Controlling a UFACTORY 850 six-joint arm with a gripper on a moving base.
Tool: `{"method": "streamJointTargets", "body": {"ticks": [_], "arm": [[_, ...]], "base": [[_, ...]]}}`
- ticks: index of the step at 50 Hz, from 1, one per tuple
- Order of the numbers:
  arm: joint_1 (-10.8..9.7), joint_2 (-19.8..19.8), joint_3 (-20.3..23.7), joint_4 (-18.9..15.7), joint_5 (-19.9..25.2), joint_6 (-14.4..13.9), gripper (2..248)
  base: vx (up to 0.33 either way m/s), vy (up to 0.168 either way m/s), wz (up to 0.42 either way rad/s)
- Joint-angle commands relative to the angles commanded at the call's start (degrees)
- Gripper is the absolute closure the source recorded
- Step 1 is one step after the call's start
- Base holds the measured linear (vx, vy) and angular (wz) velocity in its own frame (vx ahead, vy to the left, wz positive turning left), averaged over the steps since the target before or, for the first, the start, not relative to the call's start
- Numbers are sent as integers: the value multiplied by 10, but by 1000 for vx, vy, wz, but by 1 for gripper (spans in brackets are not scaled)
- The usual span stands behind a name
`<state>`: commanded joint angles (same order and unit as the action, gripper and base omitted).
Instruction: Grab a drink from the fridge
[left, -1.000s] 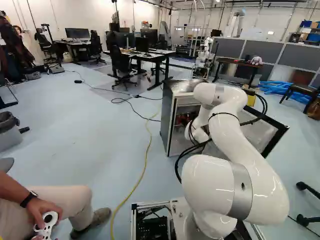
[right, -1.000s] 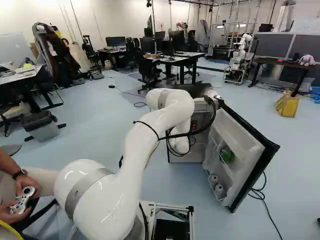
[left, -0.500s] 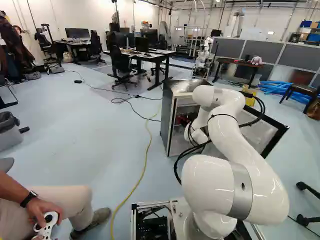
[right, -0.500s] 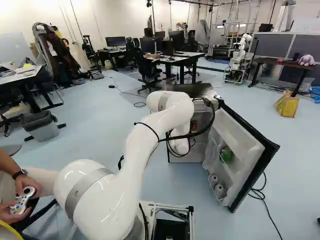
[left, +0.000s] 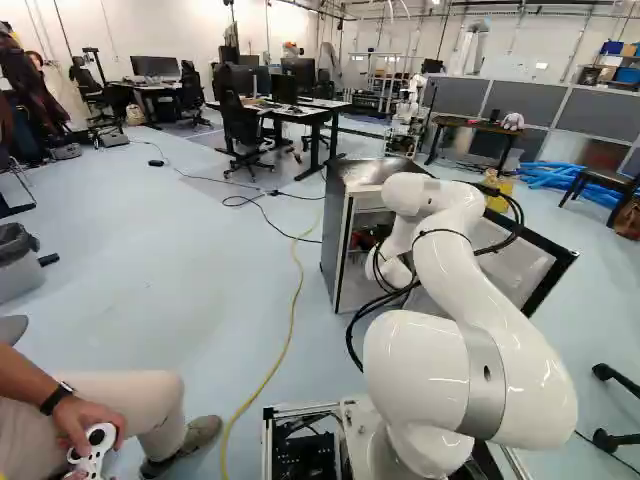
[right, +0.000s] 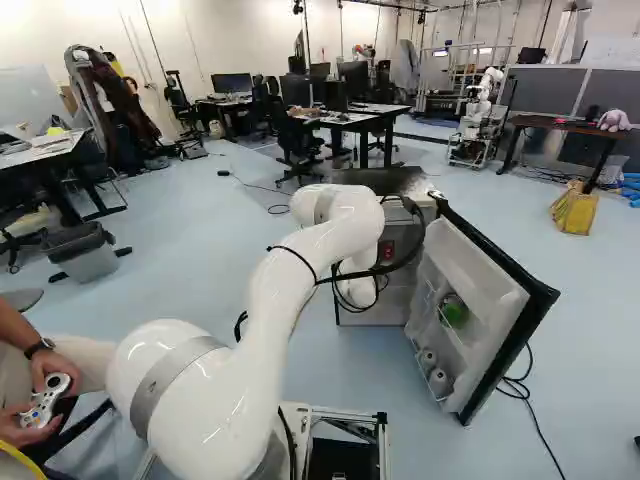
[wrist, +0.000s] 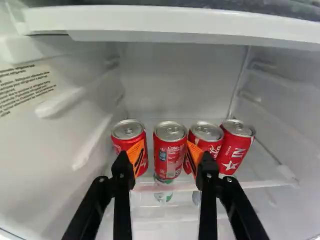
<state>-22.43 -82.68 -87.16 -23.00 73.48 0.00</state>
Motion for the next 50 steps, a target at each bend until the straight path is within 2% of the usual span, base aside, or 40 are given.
{"method": "streamJointTargets", "body": {"ticks": [50], "arm": [[6,-30,-55,0,0,0,111]], "base": [[0,0,0]]}}
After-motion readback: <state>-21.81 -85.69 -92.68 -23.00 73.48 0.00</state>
